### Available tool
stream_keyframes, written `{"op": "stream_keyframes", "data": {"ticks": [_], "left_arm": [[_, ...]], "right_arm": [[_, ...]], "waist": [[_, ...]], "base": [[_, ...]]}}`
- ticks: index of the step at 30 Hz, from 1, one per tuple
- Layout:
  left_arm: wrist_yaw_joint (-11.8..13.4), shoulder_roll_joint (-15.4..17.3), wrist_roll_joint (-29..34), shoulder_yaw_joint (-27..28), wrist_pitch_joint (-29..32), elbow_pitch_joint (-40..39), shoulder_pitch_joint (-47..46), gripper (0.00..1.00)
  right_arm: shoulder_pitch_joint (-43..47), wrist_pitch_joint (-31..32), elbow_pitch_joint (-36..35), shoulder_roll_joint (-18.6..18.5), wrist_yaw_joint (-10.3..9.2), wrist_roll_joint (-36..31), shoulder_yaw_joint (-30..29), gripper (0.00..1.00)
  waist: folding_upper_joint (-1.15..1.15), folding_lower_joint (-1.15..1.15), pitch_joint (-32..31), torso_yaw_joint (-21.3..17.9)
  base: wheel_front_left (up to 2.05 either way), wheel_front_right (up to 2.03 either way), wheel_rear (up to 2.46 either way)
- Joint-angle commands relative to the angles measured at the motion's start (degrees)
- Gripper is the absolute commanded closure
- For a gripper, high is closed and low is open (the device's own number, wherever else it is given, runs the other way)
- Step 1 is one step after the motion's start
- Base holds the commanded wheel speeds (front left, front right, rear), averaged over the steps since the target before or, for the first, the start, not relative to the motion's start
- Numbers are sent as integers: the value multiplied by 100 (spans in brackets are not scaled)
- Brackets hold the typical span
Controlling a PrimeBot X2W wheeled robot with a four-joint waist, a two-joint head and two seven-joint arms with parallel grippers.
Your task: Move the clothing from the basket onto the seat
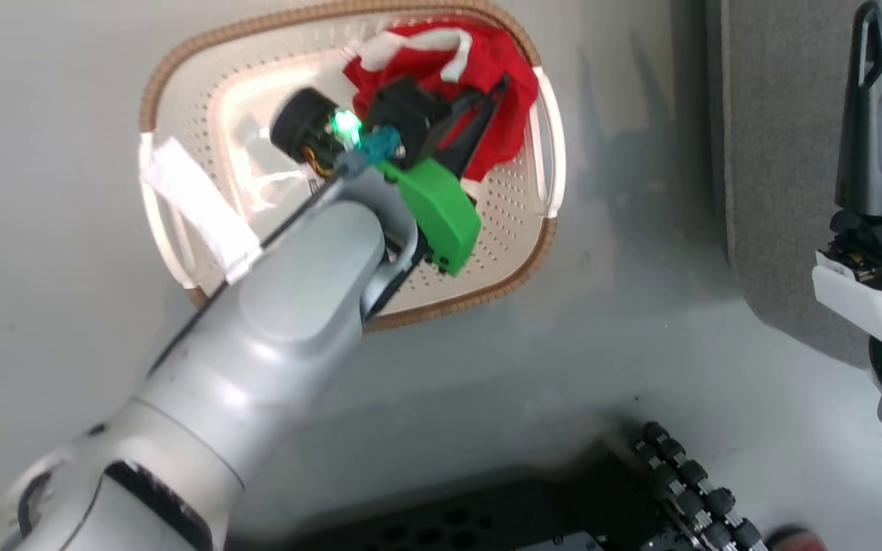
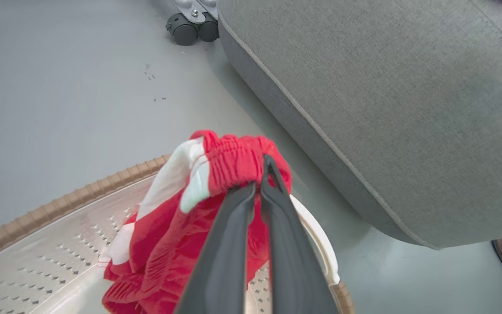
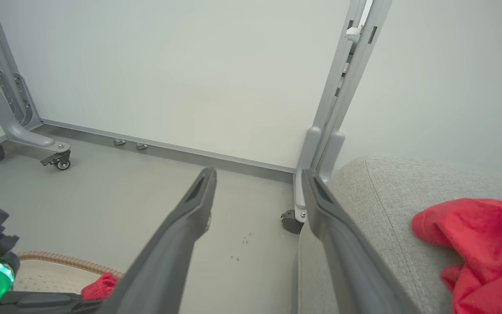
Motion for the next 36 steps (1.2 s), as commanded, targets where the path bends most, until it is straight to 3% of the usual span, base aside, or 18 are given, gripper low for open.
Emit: {"op": "stream_keyframes", "data": {"ticks": [1, 9, 18, 28, 36], "left_arm": [[-29, 19, 180, 152, -20, -151, 224, 100], [-89, 17, 924, 1039, -20, -1120, 1398, 100], [-124, 14, 1314, 1816, -21, -1972, 2739, 100], [-145, 16, 1547, 2362, -20, -2727, 3761, 100], [-89, 17, 1590, 2548, -20, -3331, 4144, 100]], "right_arm": [[109, -8, 43, 1, -10, 9, -27, 0], [511, -9, 327, 113, -10, -15, 31, 0], [1209, -8, 876, 203, -10, -106, 390, 0], [2121, -8, 1510, 286, -10, 71, 966, 0], [2565, -8, 1811, 267, -10, 152, 1348, 0]], "waist": [[0, 0, -557, 245], [0, 0, -1592, 423], [0, 0, -3114, 450], [0, 0, -4648, 313], [0, 0, -5200, 222]], "base": [[0, 0, 0], [0, 0, 0], [0, 0, 0], [0, 0, 0], [0, 0, 0]]}}
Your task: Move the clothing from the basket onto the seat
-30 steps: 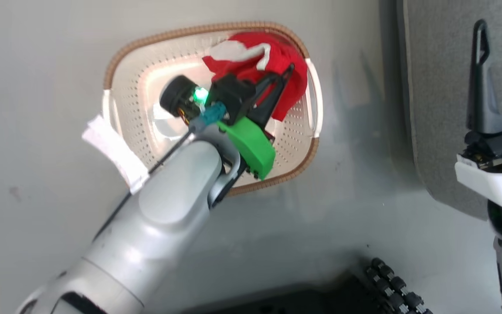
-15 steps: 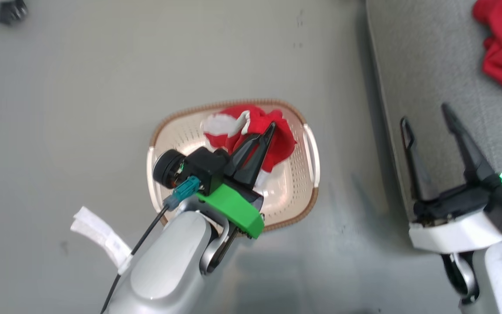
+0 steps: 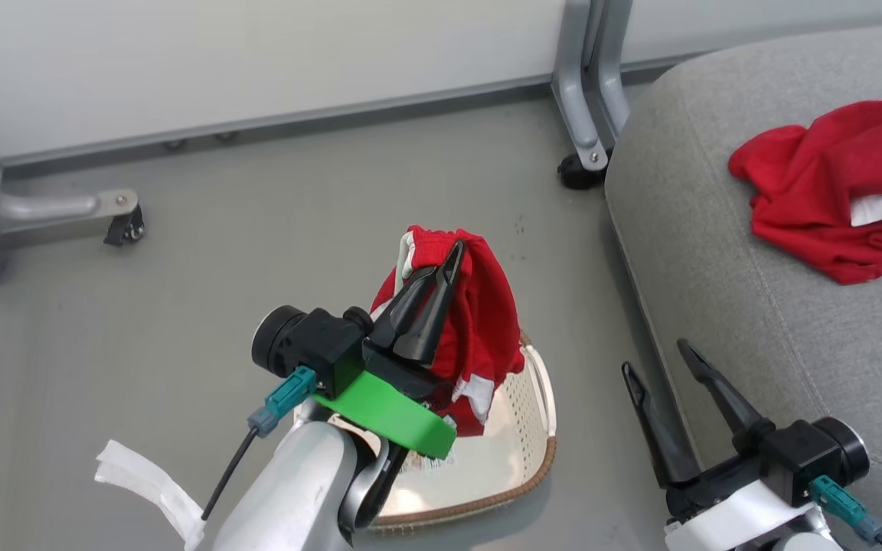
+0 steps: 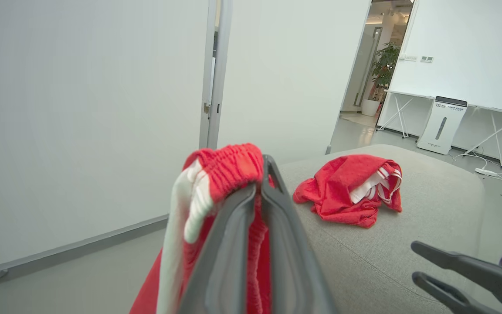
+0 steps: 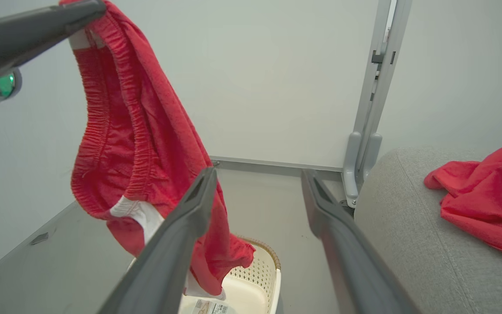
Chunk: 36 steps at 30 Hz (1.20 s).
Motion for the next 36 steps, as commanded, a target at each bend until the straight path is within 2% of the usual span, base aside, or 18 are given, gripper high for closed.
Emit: {"op": "stream_keyframes", "data": {"ticks": [1, 12, 27, 28, 29, 30, 31, 36], "left_arm": [[12, 14, 26, -6, -19, -74, 134, 100], [-24, 16, -125, -348, -19, -446, 5, 100], [-1, 16, -367, -1542, -20, -569, -393, 100], [10, 16, -373, -1600, -19, -564, -417, 100], [30, 16, -380, -1646, -20, -552, -437, 100], [50, 16, -389, -1684, -20, -541, -447, 100], [56, 16, -385, -1728, -19, -520, -460, 100], [132, 16, -341, -1848, -19, -385, -531, 100]], "right_arm": [[125, -8, 67, -32, -10, 62, 56, 0], [-44, -8, 199, -101, -10, 146, 304, 0], [-582, -8, 592, -259, -10, 341, 864, 0], [-562, -8, 607, -269, -10, 377, 917, 12], [-545, -8, 618, -288, -10, 388, 966, 53], [-536, -8, 622, -311, -10, 402, 1008, 65], [-522, -8, 628, -327, -10, 422, 1039, 100], [-465, -8, 627, -329, -10, 481, 1075, 100]], "waist": [[0, 1, -638, -101], [0, 1, -720, -75], [0, 1, -575, 159], [0, 1, -571, 171], [0, 1, -568, 180], [0, 1, -566, 187], [0, 1, -565, 191], [0, 1, -577, 192]], "base": [[0, 0, 0], [0, 0, 0], [0, 0, 0], [0, 0, 0], [0, 0, 0], [0, 0, 0], [0, 0, 0], [0, 0, 0]]}}
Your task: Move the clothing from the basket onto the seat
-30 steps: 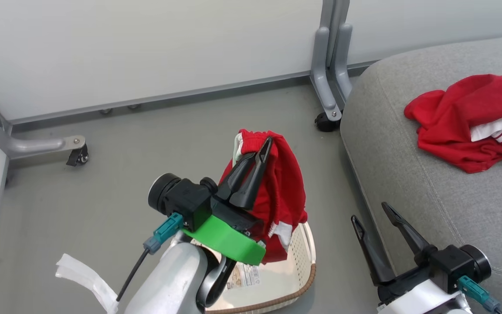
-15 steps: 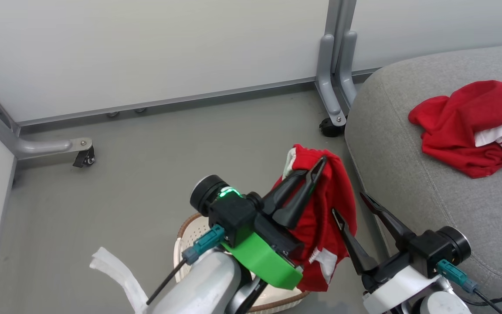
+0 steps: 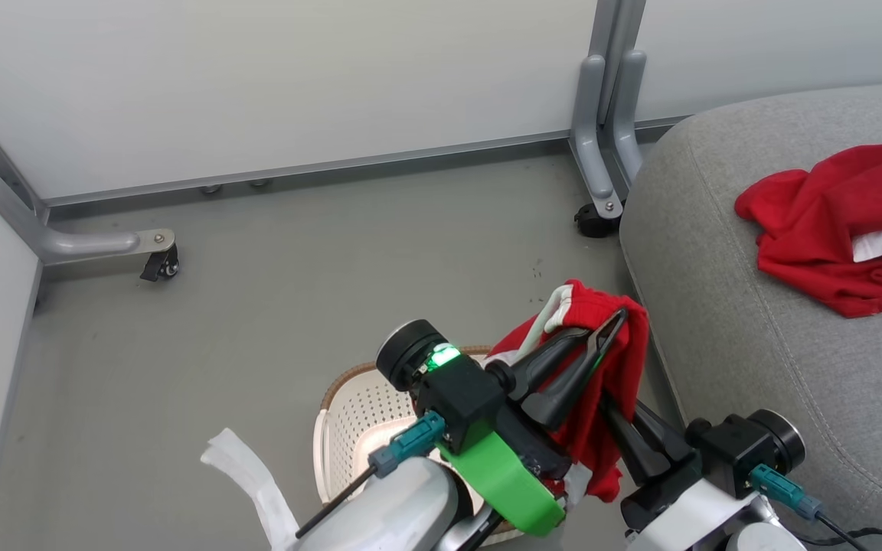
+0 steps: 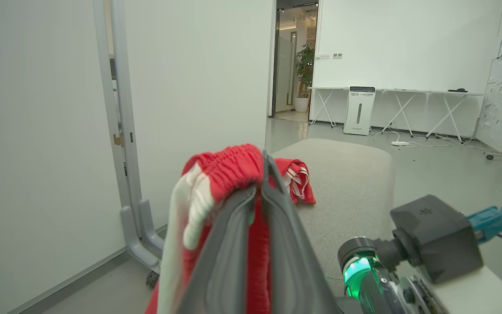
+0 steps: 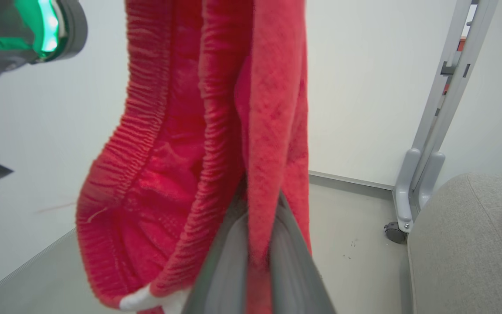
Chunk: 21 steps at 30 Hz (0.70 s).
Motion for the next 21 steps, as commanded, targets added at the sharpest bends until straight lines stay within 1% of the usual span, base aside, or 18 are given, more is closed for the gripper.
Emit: {"op": "stream_keyframes", "data": {"ticks": [1, 5, 13, 15, 16, 17, 18, 19, 21], "left_arm": [[40, 19, 40, -18, -19, 61, -104, 100], [88, 19, -34, -32, -19, 181, -124, 100], [246, 21, 11, -39, -19, 403, -169, 100], [259, 28, 23, -47, -14, 455, -168, 91], [257, 36, 25, -50, -12, 482, -168, 84], [256, 39, 14, -56, -11, 502, -164, 81], [257, 39, -17, -56, 1, 526, -150, 65], [219, 49, -77, -78, 71, 587, -121, 0], [232, 57, -104, -60, 72, 615, -132, 0]], "right_arm": [[67, -8, 6, -25, -10, 37, 7, 100], [102, -8, -26, 3, -10, 81, -8, 100], [162, -9, -93, 18, -11, 139, -38, 100], [164, -9, -98, 23, -11, 148, -57, 100], [163, -9, -102, 26, -11, 150, -72, 100], [161, -9, -104, 31, -11, 149, -84, 100], [159, -9, -108, 34, -11, 151, -93, 100], [164, -9, -122, 64, -11, 198, -117, 100], [170, -9, -160, 97, -11, 272, -171, 100]], "waist": [[0, 0, -7, -5], [0, 0, -16, -19], [0, 0, 13, -39], [0, 0, 26, -39], [0, 0, 35, -39], [0, 0, 41, -39], [0, 0, 47, -38], [0, 0, 58, -38], [0, 0, 76, -39]], "base": [[0, 0, 0], [0, 0, 0], [0, 0, 0], [0, 0, 0], [0, 0, 0], [0, 0, 0], [0, 0, 0], [0, 0, 0], [0, 0, 0]]}}
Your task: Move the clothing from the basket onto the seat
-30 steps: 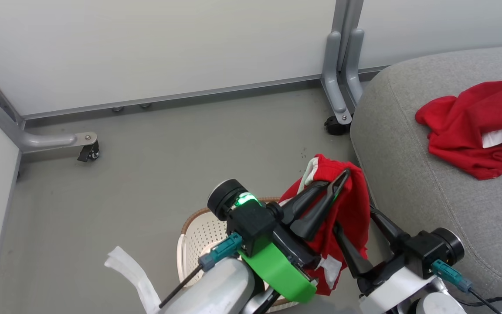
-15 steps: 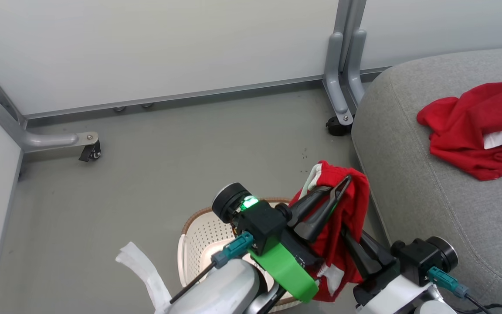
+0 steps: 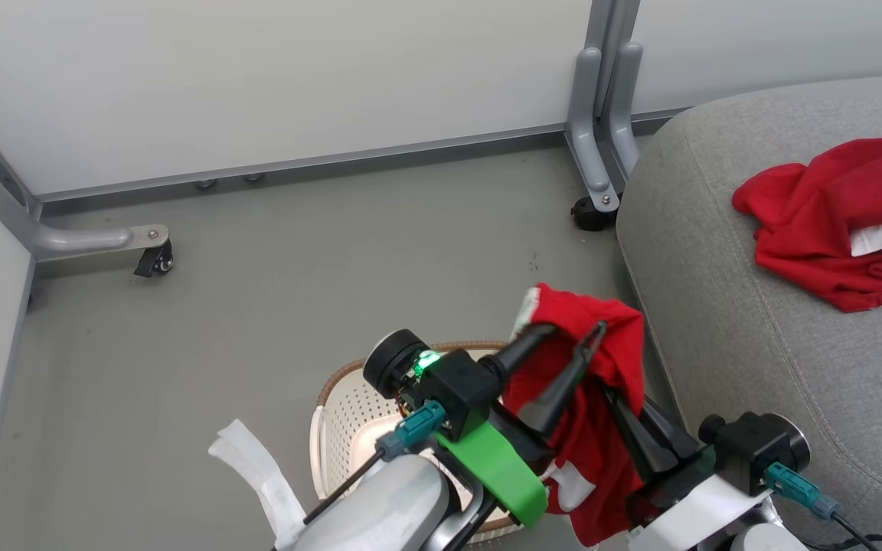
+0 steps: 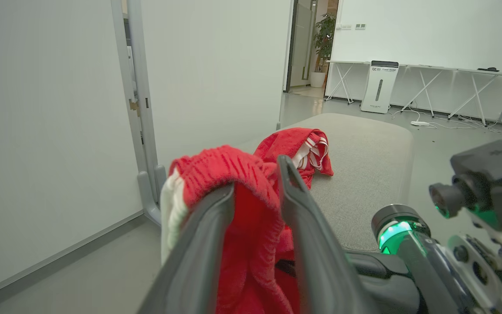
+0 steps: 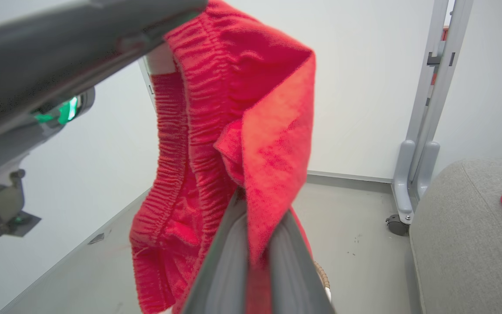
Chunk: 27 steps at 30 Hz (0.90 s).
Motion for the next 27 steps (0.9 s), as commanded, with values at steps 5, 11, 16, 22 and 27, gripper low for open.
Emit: {"op": "stream_keyframes", "data": {"ticks": [5, 11, 16, 22, 27], "left_arm": [[33, 94, -49, 17, 33, 76, -59, 0], [35, 174, -115, -4, 110, 152, 9, 0], [44, 267, -157, -24, 168, 189, 75, 0], [113, 439, -187, 46, 152, 174, 153, 0], [223, 653, -140, 141, 108, 119, 222, 0]], "right_arm": [[12, -10, -85, -25, -11, 68, -6, 100], [3, -10, -188, 46, -11, 154, -142, 100], [-76, -10, -331, 96, -11, 178, -347, 100], [-117, -10, -502, 254, -11, 189, -713, 100], [-143, -10, -694, 426, -10, 323, -1015, 100]], "waist": [[0, 0, 57, -2], [0, 0, 89, -16], [0, 0, 136, -57], [0, 0, 243, -227], [0, 0, 374, -437]], "base": [[0, 0, 0], [0, 0, 0], [0, 0, 0], [0, 0, 0], [0, 0, 0]]}}
